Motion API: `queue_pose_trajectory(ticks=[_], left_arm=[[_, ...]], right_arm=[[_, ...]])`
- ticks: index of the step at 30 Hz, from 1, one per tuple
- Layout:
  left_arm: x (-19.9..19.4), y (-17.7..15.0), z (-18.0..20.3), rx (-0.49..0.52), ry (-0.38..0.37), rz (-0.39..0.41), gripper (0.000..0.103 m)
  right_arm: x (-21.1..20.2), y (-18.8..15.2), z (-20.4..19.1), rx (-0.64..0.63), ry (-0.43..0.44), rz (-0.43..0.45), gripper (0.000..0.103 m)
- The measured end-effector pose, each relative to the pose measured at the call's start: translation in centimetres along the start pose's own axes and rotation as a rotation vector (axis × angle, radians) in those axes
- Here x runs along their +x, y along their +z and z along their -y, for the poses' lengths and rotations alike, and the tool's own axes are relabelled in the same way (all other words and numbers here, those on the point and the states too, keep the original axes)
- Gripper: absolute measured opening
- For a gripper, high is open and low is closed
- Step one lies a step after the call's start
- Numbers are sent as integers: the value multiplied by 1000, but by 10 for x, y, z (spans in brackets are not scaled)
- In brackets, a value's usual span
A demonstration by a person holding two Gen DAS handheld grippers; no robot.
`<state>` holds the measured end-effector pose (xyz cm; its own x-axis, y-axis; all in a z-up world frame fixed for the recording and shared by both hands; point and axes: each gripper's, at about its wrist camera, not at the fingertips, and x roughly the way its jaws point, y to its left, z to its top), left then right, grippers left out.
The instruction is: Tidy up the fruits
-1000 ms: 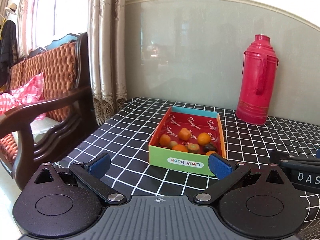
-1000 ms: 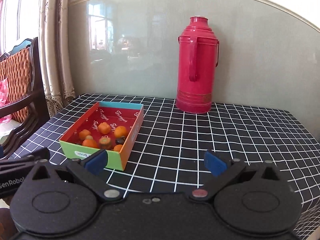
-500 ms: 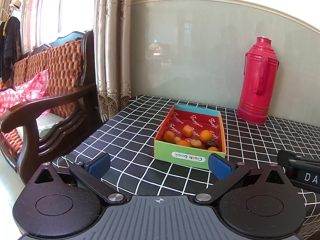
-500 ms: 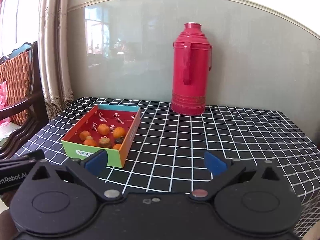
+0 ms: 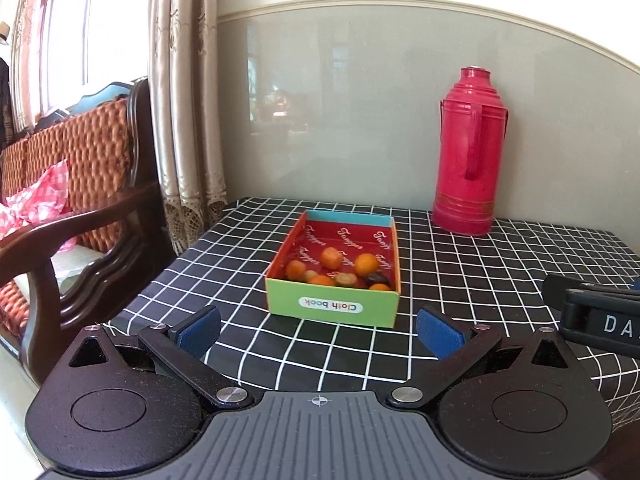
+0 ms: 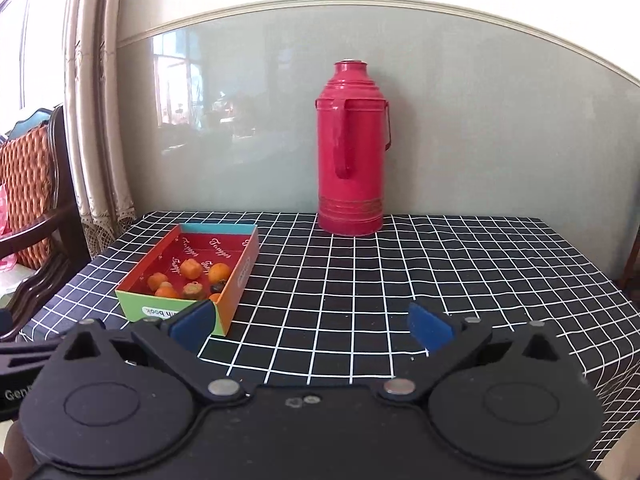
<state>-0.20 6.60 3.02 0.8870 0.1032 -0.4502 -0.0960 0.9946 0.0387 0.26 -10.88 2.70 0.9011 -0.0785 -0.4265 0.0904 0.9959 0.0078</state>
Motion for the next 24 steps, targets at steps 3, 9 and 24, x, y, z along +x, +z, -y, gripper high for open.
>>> queue_pose_trajectory(ticks=[3, 9, 24], left_arm=[[1, 0, 0, -2, 2, -4, 103], [2, 0, -2, -9, 2, -4, 103], [10, 0, -3, -12, 7, -20, 103]], right_arm=[[1, -2, 0, -1, -2, -4, 97], [2, -3, -5, -7, 4, -6, 97], [7, -3, -8, -8, 16, -17, 97]])
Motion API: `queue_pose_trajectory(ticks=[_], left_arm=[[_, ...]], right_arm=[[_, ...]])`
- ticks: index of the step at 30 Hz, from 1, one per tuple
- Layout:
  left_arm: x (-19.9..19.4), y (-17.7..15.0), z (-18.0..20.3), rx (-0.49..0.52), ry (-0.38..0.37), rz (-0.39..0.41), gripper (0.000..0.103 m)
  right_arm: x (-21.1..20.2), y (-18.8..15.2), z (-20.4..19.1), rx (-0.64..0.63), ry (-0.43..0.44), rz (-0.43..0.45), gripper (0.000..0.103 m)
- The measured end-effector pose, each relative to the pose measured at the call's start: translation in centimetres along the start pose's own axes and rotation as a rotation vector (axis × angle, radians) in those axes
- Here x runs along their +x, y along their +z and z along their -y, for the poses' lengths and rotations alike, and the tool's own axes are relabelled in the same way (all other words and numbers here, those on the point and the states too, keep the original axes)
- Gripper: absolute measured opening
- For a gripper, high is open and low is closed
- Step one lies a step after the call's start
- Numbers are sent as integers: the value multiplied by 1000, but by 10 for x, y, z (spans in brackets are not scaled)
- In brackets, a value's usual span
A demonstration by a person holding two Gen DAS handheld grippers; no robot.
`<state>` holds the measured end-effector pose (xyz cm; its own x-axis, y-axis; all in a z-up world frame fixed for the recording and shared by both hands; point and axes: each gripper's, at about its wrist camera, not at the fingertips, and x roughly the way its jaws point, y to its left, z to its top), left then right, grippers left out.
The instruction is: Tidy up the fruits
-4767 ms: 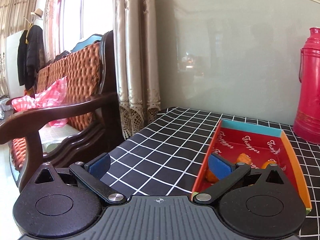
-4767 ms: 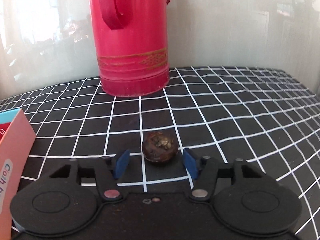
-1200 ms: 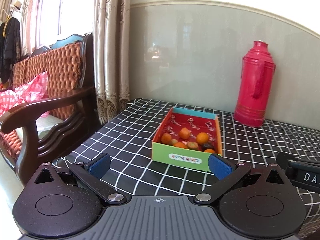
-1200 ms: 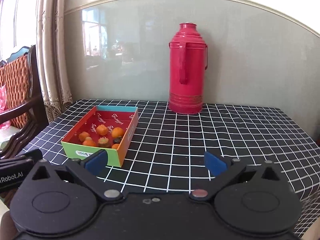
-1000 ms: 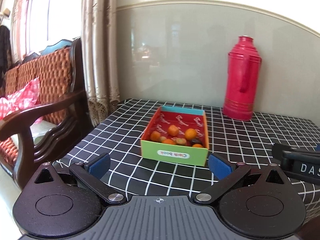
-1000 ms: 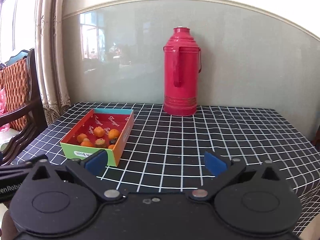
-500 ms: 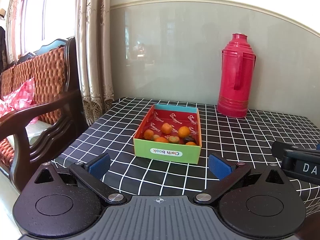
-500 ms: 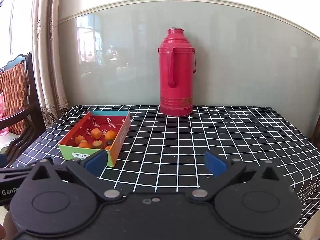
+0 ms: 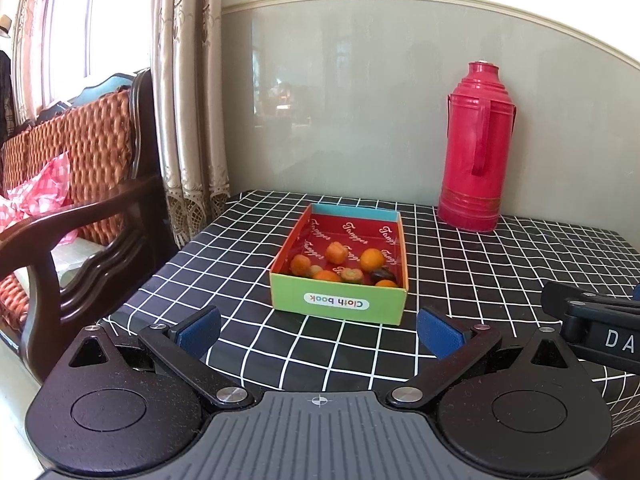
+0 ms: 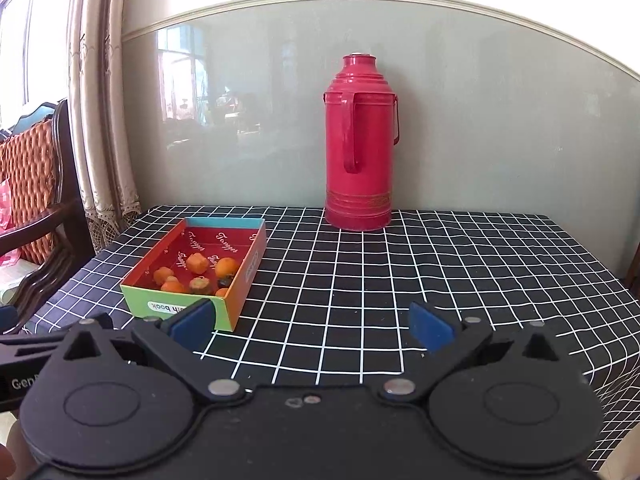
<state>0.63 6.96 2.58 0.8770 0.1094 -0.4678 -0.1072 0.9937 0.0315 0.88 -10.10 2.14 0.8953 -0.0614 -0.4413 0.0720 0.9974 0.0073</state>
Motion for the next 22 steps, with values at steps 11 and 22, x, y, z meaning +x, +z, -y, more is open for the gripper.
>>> queue_pose_trajectory(ticks=[11, 22], left_arm=[[3, 0, 3, 1, -2, -3, 103], [4, 1, 7, 14, -5, 4, 103]], right_arm=[[0, 1, 1, 7, -3, 5, 97], [-1, 0, 0, 14, -17, 11, 97]])
